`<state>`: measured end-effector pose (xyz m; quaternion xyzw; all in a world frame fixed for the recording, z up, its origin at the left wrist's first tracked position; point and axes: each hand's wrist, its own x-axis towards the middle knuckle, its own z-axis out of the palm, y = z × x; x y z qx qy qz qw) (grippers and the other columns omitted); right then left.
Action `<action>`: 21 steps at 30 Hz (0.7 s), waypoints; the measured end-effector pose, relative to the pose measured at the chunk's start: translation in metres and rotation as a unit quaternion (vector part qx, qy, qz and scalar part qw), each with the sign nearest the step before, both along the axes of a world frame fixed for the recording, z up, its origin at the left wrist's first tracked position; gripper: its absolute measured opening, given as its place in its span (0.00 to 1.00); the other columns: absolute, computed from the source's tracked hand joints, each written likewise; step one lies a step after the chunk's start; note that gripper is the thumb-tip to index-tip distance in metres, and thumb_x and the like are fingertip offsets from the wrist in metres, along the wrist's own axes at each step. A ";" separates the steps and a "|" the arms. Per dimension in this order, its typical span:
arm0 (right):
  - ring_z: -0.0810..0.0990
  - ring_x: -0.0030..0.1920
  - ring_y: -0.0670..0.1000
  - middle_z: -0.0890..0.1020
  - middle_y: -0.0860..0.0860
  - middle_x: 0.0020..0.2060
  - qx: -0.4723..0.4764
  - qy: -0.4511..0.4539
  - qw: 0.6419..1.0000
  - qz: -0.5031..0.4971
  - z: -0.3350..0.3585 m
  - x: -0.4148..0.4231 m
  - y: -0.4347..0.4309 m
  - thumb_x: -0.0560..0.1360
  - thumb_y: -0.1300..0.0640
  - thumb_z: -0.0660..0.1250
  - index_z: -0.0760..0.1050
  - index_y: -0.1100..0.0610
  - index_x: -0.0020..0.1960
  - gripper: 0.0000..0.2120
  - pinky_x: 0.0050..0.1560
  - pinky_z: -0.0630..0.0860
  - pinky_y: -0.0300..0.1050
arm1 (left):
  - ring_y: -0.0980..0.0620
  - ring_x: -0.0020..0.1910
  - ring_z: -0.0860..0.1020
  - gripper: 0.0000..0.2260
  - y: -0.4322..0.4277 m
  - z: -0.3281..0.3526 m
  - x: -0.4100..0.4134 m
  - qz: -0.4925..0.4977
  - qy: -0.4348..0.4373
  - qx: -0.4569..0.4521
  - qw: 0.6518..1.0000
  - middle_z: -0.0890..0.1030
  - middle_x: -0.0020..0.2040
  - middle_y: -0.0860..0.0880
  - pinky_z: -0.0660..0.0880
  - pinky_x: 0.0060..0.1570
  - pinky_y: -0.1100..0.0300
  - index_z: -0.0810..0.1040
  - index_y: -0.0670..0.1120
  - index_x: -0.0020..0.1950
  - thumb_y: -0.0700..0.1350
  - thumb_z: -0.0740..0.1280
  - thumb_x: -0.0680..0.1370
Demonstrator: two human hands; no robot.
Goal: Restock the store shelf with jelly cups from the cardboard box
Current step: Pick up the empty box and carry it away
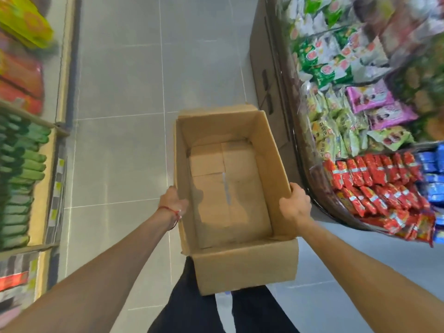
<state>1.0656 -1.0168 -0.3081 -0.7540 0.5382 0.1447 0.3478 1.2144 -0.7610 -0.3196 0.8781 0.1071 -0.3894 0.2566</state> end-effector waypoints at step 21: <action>0.80 0.61 0.58 0.83 0.55 0.60 0.034 0.052 0.994 -0.092 -0.388 0.101 -0.096 0.74 0.68 0.67 0.73 0.53 0.71 0.27 0.66 0.75 0.50 | 0.49 0.35 0.71 0.10 -0.106 -0.364 0.096 -0.022 0.064 0.009 0.998 0.72 0.44 0.45 0.68 0.21 0.65 0.64 0.44 0.58 0.33 0.55 0.79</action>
